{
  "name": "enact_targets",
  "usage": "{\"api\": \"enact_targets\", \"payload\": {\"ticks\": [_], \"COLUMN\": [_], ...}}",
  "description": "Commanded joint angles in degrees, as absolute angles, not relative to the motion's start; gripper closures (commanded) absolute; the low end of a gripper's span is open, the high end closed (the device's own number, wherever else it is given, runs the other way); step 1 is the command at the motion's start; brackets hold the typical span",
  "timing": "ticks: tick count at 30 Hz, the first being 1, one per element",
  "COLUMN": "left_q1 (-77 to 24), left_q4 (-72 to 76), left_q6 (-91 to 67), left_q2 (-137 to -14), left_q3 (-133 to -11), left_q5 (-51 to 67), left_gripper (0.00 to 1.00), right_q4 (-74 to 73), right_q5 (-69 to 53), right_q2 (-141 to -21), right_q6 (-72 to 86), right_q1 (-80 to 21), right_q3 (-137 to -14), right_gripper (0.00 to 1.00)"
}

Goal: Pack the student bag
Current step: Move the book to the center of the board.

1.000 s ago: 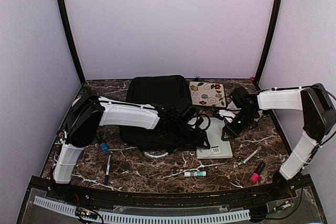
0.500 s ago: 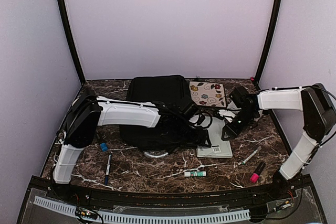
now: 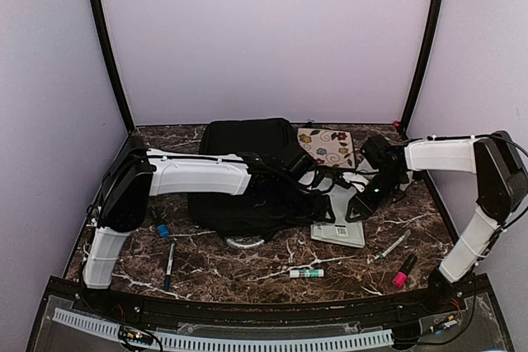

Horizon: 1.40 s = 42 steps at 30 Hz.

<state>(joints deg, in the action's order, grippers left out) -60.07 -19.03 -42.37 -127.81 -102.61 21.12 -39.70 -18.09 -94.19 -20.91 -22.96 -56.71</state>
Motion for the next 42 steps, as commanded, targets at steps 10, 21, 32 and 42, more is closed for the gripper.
{"api": "enact_targets", "payload": {"ticks": [10,21,32,42], "left_q1": [-60.3,-59.77,-59.59,-57.52], "left_q4": [-10.63,-9.63,-7.24,11.97], "left_q6": [-40.14,-43.95,-49.27,-55.78], "left_q2": [-115.3,-112.59,-109.26,-109.95], "left_q3": [-94.26,-82.82,-74.7,-65.94], "left_q5": [15.09,13.12,8.01,16.65], "left_gripper": [0.31,0.27,0.24,0.29], "right_q4": [-43.7,-42.04,-41.77,-41.9], "right_q5": [-27.56,-25.19,-25.13,-24.71], "right_q2": [-104.67,-106.8,-106.96,-106.74], "right_q6": [-21.08,-20.02,-19.95,-20.03], "right_q1": [-30.8,-30.85,-30.83,-30.85], "right_q3": [-65.01,-64.53,-64.26,-63.98], "right_gripper": [0.55,0.55,0.55,0.55]}}
